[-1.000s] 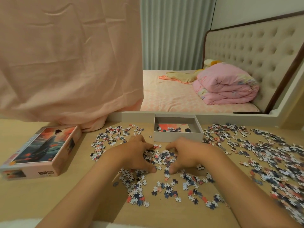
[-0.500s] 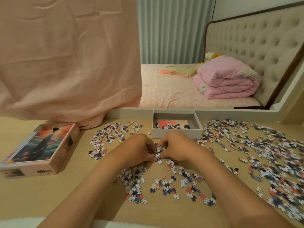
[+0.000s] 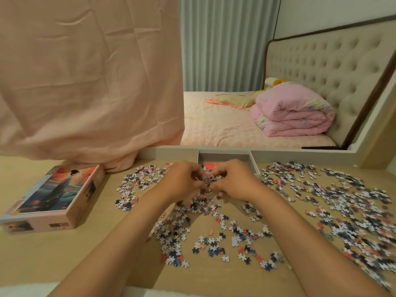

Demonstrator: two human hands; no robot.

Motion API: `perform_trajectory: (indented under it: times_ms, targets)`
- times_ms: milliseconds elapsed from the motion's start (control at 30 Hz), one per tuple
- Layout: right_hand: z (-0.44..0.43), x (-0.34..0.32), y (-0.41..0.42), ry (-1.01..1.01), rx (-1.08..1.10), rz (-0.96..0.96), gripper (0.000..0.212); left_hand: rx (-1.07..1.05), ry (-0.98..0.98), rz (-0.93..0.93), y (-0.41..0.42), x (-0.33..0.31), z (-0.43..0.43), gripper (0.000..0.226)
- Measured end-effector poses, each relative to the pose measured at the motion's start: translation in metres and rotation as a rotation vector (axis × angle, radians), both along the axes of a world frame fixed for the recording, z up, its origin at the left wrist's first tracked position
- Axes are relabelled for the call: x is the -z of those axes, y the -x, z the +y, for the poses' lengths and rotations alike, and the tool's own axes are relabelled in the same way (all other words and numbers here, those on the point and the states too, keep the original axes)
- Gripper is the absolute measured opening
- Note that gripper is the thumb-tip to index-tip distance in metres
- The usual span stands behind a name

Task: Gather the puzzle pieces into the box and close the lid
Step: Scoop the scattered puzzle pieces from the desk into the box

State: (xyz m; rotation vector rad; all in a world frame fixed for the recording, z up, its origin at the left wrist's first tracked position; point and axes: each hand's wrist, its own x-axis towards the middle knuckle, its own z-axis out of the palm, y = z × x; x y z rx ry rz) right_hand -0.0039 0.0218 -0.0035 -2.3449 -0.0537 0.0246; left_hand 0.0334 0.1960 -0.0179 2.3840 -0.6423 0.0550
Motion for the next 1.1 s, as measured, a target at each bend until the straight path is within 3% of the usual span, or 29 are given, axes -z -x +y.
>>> perform_trajectory:
  times_ms: [200, 400, 533, 767, 900, 1000, 1100]
  targets:
    - [-0.026, -0.029, -0.040, 0.067, 0.075, -0.165, 0.018, -0.010, 0.054, -0.085, -0.041, -0.027, -0.037, 0.006]
    - [-0.043, -0.013, -0.068, 0.206, -0.015, -0.066, 0.012, -0.010, -0.155, -0.069, -0.064, -0.013, -0.053, 0.024]
    - [-0.048, -0.010, -0.067, 0.231, -0.010, -0.037, 0.033, -0.044, -0.197, -0.073, -0.065, -0.007, -0.041, 0.037]
    - [-0.036, -0.027, -0.034, 0.212, -0.045, -0.185, 0.023, -0.056, -0.035, -0.269, -0.034, -0.005, -0.019, 0.008]
    - [-0.023, -0.023, 0.000, 0.456, -0.131, -0.043, 0.022, 0.042, -0.164, -0.148, -0.005, 0.003, -0.005, 0.010]
    - [-0.024, -0.013, 0.017, 0.677, -0.084, 0.057, 0.029, 0.145, -0.333, -0.104, 0.006, 0.019, 0.002, 0.038]
    - [-0.028, 0.002, 0.022, 0.787, -0.021, 0.092, 0.031, 0.218, -0.358, -0.093, 0.013, 0.030, 0.000, 0.052]
